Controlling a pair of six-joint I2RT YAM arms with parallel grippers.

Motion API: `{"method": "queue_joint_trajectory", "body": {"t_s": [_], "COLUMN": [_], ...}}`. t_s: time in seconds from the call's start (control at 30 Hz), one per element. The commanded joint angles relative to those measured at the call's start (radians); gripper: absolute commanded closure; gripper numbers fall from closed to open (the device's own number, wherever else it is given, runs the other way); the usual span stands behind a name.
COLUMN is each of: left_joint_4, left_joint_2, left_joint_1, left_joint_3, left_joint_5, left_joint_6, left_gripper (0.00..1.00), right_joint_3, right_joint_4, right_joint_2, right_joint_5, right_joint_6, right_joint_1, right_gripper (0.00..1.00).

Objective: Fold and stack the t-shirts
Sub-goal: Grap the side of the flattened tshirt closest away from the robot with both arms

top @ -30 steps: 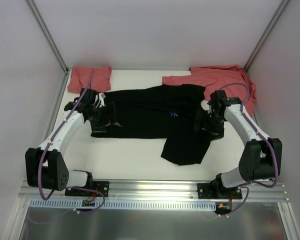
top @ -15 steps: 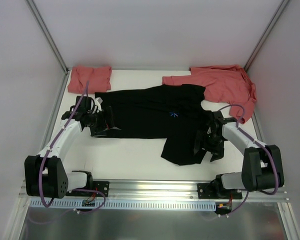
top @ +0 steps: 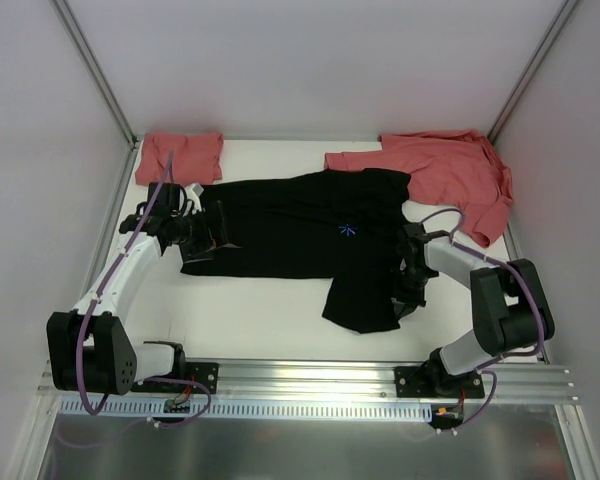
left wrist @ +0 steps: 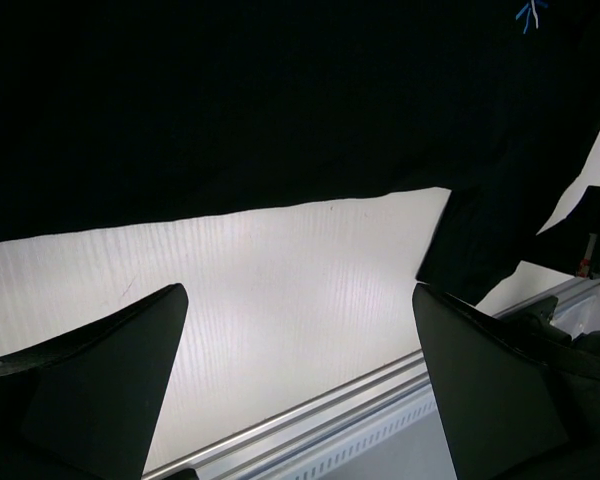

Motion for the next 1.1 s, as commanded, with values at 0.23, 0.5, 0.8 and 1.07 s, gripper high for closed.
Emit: {"method": "queue_joint_trajectory", "body": {"t_s": [0.23,0.5,0.8,1.07], "left_joint_4": [0.004,-0.011,-0.022,-0.009], "left_joint_2": [0.007,0.007,0.006,0.018], "left_joint_1": [0.0,0.0,0.0,0.0], "left_joint_3": [-0.002,0.007,0.007,-0.009], "left_joint_5": [0.018,0.024,0.021,0.035], "left_joint_6": [-0.013,-0.005,-0.001,-0.005], "left_gripper": [0.01,0.01,0.01,0.01], "right_joint_3": [0.212,0.453,0.417,0.202], "right_joint_4": [-0.059,-0.127,-0.138,-0.096], "right_joint_2": [-0.029,0.1,0.1,-0.039], "right_joint_5": [0.058,0.112,0.129,0.097], "right_joint_6": [-0.023,-0.079,-0.102,-0.067], "right_joint_1": [0.023,-0.002,-0.003,0.0], "right_gripper": [1.0,0.99,0.2,0.32]}}
